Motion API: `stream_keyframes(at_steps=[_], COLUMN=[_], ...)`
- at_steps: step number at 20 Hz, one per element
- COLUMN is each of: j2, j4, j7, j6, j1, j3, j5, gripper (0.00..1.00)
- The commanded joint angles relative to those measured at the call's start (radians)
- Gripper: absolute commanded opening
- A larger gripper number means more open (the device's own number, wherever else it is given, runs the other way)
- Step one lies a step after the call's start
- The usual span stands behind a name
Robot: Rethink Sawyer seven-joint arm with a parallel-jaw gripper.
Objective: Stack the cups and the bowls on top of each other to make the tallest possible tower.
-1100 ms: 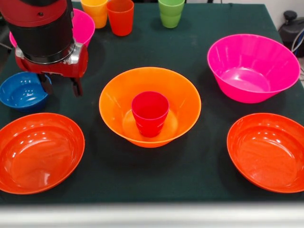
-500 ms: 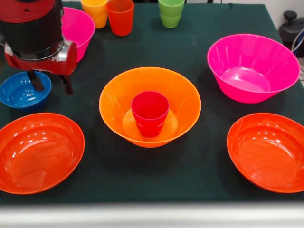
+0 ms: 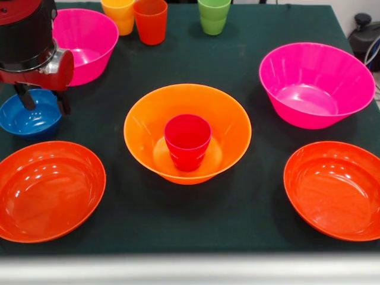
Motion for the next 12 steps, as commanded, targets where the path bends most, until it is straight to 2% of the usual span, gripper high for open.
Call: stream_keyframes(at_steps=[1,7,12], j2=[0.026,0.03,0.066], j4=[0.071,0.093,0.049], j7=[-0.218,-0.21,-0.202], j6=[-0.057,-0.07,-0.06], j1=[0.008,0.003,0.013], j3=[0.002,0.002,0.011], j5=[-0.075,-0.073,-0.075], gripper=[1.0,1.0,1.0])
